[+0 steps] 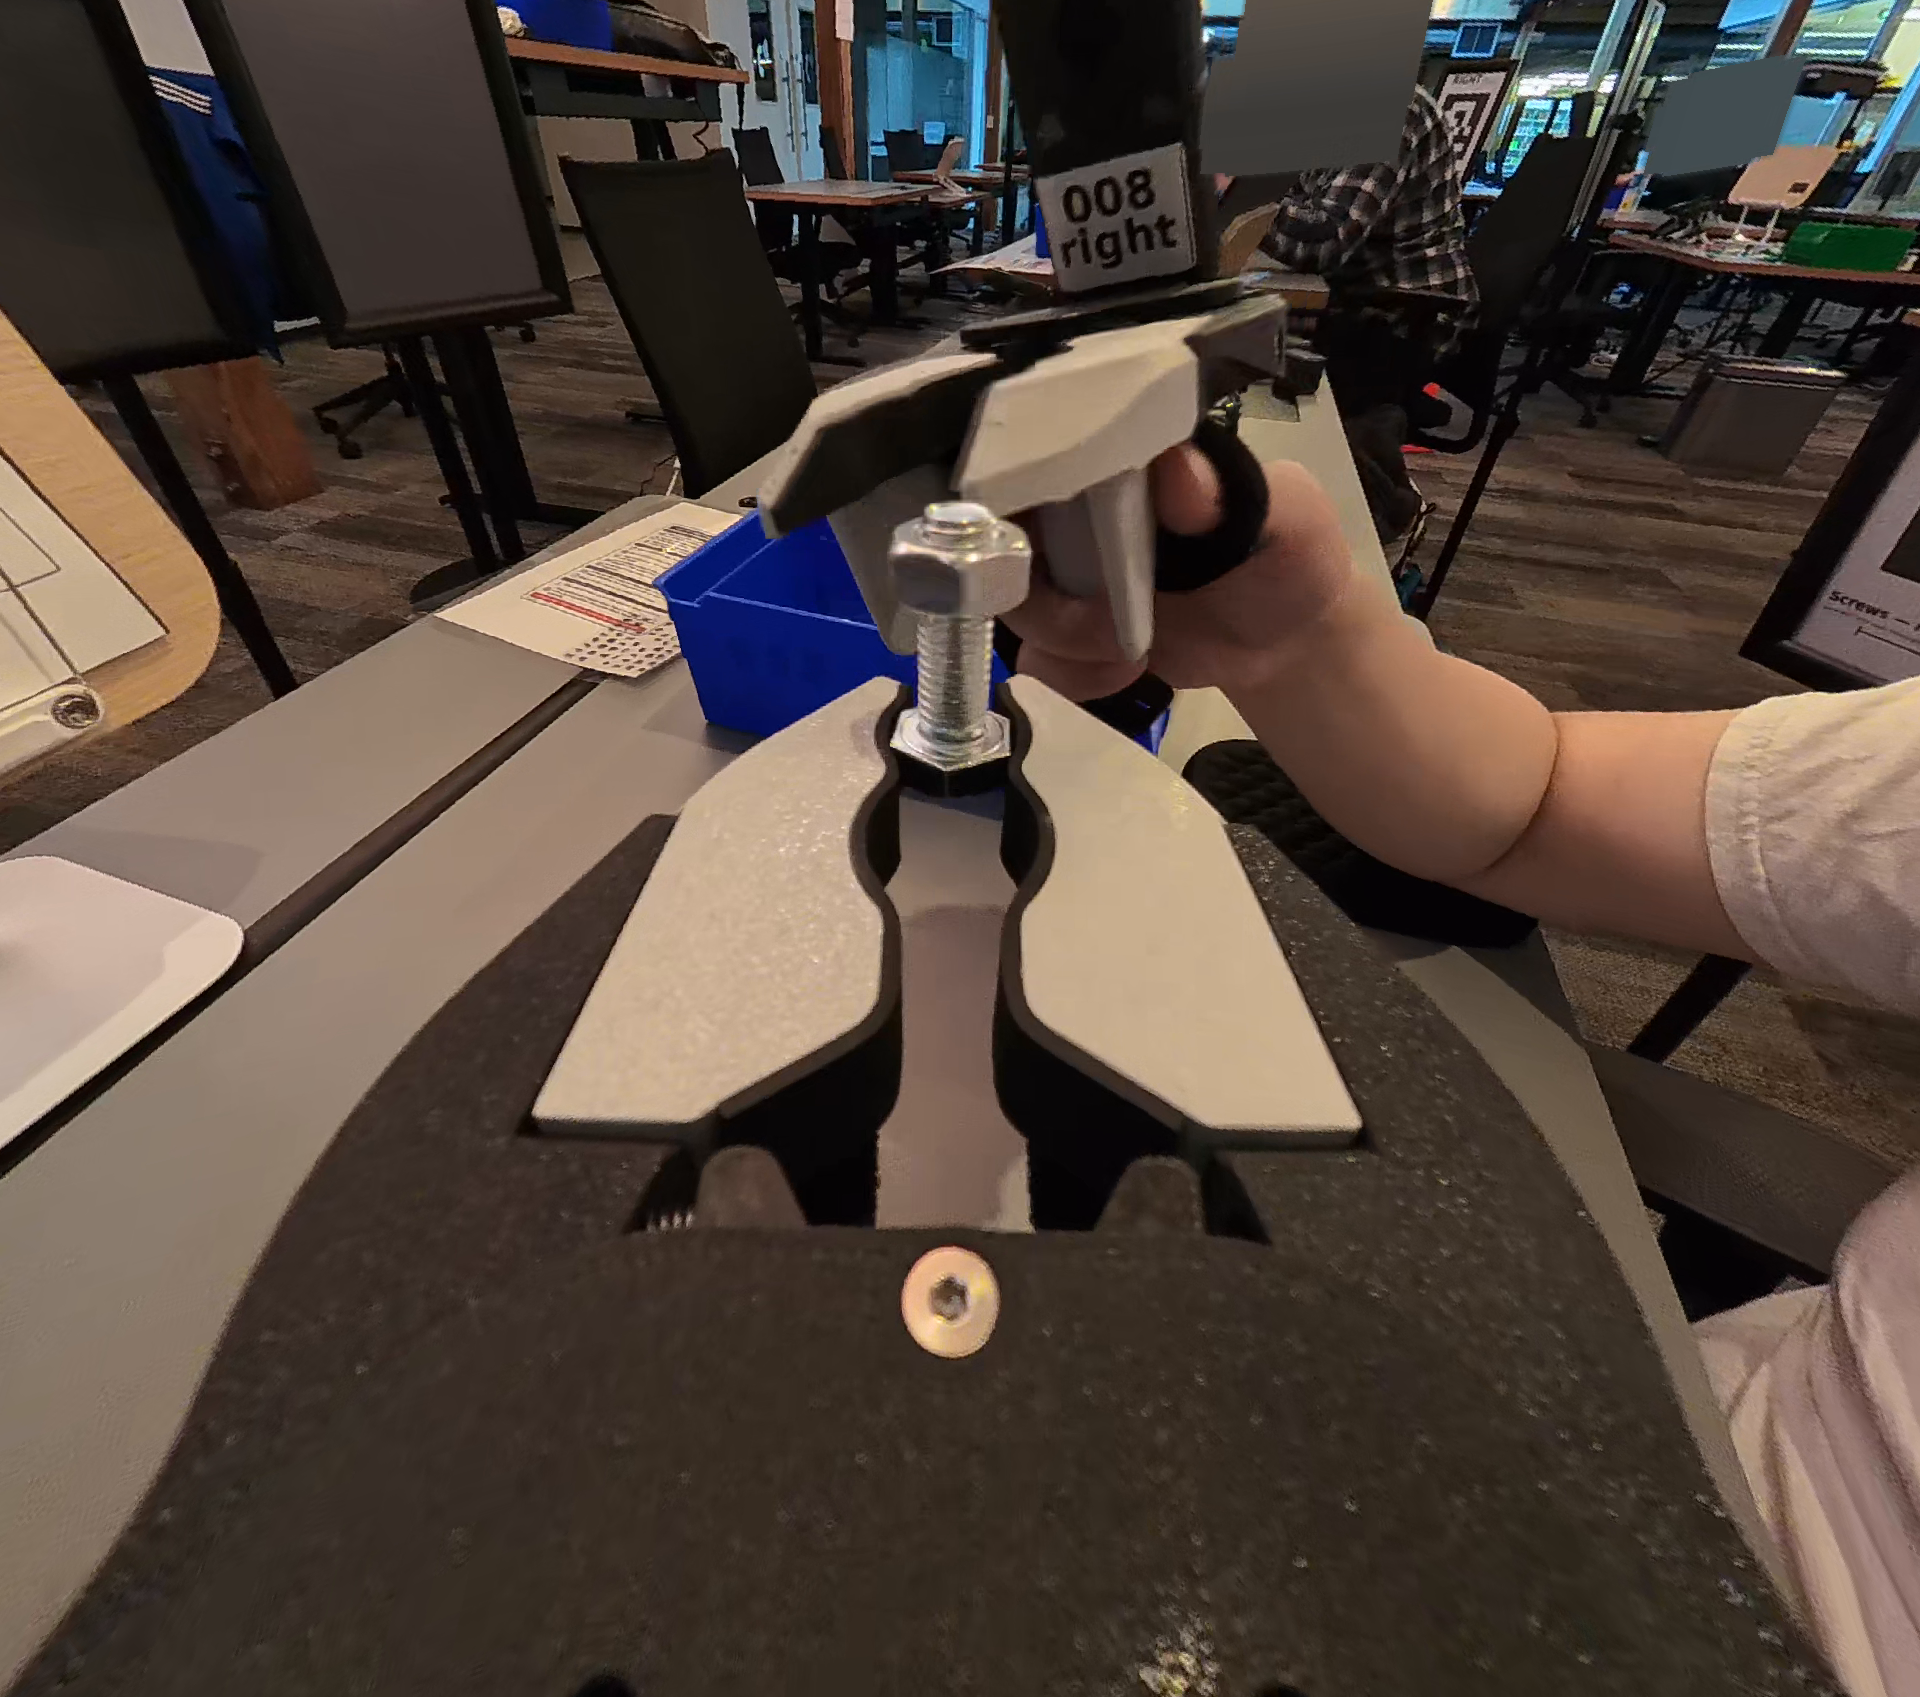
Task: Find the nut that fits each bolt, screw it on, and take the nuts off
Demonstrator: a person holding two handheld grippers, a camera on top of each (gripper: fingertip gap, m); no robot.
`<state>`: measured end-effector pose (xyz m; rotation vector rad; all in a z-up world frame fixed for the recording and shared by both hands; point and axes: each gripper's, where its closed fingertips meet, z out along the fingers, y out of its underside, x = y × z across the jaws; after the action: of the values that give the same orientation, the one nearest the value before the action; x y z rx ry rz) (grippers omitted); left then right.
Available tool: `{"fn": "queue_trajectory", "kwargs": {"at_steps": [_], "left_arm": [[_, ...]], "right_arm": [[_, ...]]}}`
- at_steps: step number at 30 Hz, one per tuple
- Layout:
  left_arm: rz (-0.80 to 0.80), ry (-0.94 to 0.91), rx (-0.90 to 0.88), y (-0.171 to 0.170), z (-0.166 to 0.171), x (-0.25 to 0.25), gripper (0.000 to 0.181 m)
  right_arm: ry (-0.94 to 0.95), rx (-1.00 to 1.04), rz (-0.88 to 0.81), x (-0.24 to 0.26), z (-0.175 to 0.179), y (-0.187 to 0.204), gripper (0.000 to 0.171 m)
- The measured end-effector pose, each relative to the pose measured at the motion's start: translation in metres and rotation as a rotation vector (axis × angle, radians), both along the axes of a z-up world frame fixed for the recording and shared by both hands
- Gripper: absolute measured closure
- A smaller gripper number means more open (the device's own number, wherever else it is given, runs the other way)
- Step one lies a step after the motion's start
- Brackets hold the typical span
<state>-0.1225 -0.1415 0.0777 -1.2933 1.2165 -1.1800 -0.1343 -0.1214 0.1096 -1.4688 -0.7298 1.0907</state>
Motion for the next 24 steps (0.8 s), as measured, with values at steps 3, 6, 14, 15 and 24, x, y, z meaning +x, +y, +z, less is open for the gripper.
{"fn": "queue_trajectory", "kwargs": {"at_steps": [3,6,14,15,24], "left_arm": [[0.003,0.001,0.004,0.001,0.0,0.0,0.167],[-0.002,0.007,0.004,0.0,-0.002,0.001,0.167],[-0.003,0.001,0.002,-0.002,0.001,0.0,0.167],[0.001,0.001,0.006,-0.001,0.001,0.0,0.167],[-0.01,0.017,0.005,-0.004,-0.004,0.004,0.167]], "right_arm": [[-0.002,0.014,0.027,-0.003,0.002,-0.005,0.14],[-0.032,0.059,0.068,-0.018,0.003,-0.019,0.138],[0.02,0.013,0.008,0.0,0.004,-0.002,0.143],[0.034,0.008,0.006,0.002,0.005,-0.001,0.143],[-0.045,0.077,0.027,-0.018,0.0,-0.013,0.141]]}}
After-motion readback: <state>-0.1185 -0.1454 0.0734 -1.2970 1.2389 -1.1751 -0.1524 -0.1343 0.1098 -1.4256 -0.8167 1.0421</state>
